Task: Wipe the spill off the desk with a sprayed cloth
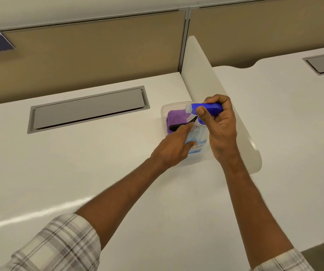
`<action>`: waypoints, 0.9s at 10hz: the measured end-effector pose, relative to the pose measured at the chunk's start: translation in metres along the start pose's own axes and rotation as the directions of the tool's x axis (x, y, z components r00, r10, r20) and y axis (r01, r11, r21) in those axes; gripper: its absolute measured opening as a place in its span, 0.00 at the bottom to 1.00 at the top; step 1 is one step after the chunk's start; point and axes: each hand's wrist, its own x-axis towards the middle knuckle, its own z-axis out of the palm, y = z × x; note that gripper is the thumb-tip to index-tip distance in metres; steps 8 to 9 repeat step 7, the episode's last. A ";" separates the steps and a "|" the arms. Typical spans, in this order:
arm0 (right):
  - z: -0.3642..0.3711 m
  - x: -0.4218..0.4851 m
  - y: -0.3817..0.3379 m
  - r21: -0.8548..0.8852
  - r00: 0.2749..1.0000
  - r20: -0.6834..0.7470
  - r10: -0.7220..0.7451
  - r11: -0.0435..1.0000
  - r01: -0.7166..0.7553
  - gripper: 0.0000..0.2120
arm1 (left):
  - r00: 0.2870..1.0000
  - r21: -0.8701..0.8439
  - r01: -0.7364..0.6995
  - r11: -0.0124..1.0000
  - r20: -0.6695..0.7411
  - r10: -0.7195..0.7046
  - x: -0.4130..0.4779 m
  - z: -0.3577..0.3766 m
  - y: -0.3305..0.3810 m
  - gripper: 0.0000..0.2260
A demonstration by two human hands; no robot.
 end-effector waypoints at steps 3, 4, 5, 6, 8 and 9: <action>-0.002 -0.002 -0.013 0.056 0.991 0.067 0.119 0.991 -0.122 0.32 | 0.998 -0.088 0.044 0.995 0.038 -0.040 -0.006 -0.006 0.010 0.27; 0.002 -0.003 -0.016 0.038 0.995 0.025 0.097 0.995 -0.097 0.34 | 0.997 -0.131 0.070 0.989 0.033 -0.066 -0.006 -0.006 0.014 0.27; 0.004 -0.008 -0.018 0.011 0.999 -0.011 0.050 0.999 -0.050 0.38 | 0.996 -0.129 0.070 0.989 0.071 -0.061 -0.011 -0.010 0.015 0.31; -0.003 -0.016 -0.013 -0.029 0.998 -0.059 -0.033 0.999 0.031 0.29 | 0.995 -0.103 -0.018 0.995 0.098 0.029 -0.026 -0.015 0.005 0.36; -0.002 -0.040 -0.018 -0.280 0.962 -0.144 -0.231 0.942 0.184 0.28 | 0.998 -0.035 -0.066 0.997 0.002 0.066 -0.046 -0.025 -0.016 0.32; -0.002 -0.040 -0.018 -0.280 0.962 -0.144 -0.231 0.942 0.184 0.28 | 0.998 -0.035 -0.066 0.997 0.002 0.066 -0.046 -0.025 -0.016 0.32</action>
